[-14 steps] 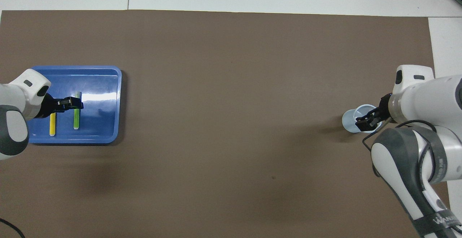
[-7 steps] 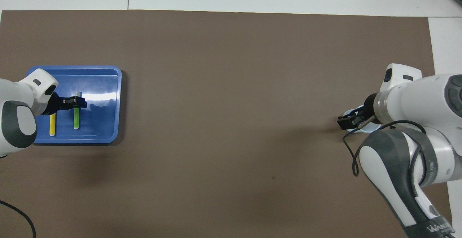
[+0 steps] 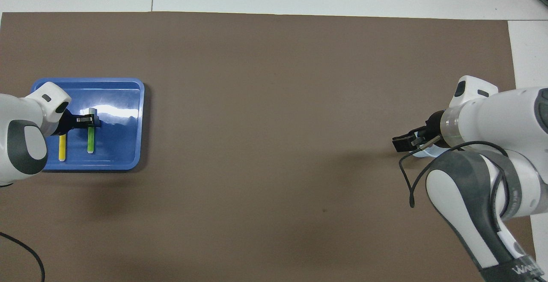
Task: Transfer and insert pens with both arms
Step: 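Grasp the green pen with the left gripper while the right gripper withdraws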
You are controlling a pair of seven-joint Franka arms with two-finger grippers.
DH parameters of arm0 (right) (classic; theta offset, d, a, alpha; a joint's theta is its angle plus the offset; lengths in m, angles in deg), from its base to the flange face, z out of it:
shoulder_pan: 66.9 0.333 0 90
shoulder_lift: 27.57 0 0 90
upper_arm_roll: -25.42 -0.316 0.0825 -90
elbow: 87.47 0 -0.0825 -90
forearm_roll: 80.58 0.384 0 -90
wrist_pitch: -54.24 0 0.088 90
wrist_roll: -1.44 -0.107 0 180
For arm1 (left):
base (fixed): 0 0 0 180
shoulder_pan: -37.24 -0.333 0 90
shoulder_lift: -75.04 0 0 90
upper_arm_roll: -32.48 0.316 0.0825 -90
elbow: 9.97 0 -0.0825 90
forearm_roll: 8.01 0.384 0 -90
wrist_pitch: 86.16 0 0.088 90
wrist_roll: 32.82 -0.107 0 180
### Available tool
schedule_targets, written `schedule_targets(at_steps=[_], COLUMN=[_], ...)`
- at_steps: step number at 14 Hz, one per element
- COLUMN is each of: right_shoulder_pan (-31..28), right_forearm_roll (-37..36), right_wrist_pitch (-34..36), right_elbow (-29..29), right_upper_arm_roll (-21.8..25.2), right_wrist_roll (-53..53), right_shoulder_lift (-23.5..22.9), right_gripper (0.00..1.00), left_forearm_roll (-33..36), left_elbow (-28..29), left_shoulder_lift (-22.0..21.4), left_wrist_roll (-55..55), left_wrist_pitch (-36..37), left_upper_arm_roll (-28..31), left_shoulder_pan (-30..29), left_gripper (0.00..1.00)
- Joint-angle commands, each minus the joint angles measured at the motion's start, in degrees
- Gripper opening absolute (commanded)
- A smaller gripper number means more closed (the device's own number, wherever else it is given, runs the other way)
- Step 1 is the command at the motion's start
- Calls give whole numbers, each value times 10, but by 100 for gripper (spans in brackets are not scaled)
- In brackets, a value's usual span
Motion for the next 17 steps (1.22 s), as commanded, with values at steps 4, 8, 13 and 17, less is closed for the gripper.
schedule_targets(at_steps=[4, 8, 13, 17], right_shoulder_pan=[13, 18, 18, 30], right_forearm_roll=[40, 67, 101, 167], right_wrist_pitch=[19, 21, 25, 28], right_elbow=[5, 6, 6, 6], right_upper_arm_roll=[-2, -2, -2, -2], right_wrist_roll=[-65, -104, -152, -224], right_shoulder_lift=[6, 6, 6, 7], right_gripper=[100, 100, 100, 100], left_forearm_roll=[10, 9, 9, 9], left_elbow=[-1, -32, -87, -131], left_shoulder_lift=[12, 12, 4, -17], left_wrist_roll=[-1, 0, 26, 77], left_wrist_pitch=[-4, 60, 157, 246], left_upper_arm_roll=[-2, -2, -1, -2], left_shoulder_pan=[-5, -5, -4, 5], left_gripper=[0, 0, 0, 0])
